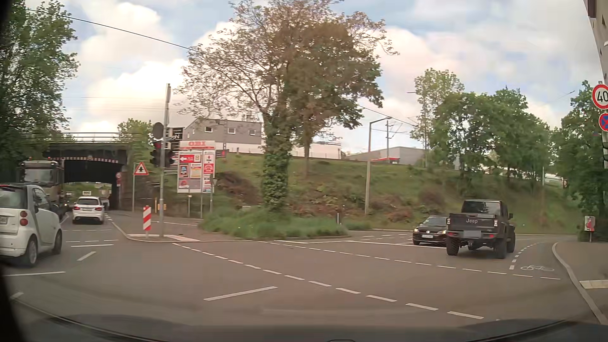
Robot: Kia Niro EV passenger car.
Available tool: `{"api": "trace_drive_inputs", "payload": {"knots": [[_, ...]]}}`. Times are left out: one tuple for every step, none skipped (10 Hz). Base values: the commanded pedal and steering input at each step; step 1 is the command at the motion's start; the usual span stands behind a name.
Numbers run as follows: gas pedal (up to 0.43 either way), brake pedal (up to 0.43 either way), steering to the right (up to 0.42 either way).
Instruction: Follow the waypoints while adhering to traffic rules and regulations
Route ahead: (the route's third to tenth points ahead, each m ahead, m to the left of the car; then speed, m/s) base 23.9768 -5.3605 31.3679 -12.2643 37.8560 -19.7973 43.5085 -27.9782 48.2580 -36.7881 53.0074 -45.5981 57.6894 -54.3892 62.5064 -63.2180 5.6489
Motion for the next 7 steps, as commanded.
{"api": "trace_drive_inputs", "payload": {"knots": [[0.138, 0.000, 0.324], [0.157, 0.000, 0.311], [0.157, 0.000, 0.298], [0.157, 0.000, 0.288], [0.157, 0.000, 0.270], [0.157, 0.000, 0.259], [0.157, 0.000, 0.255]]}}
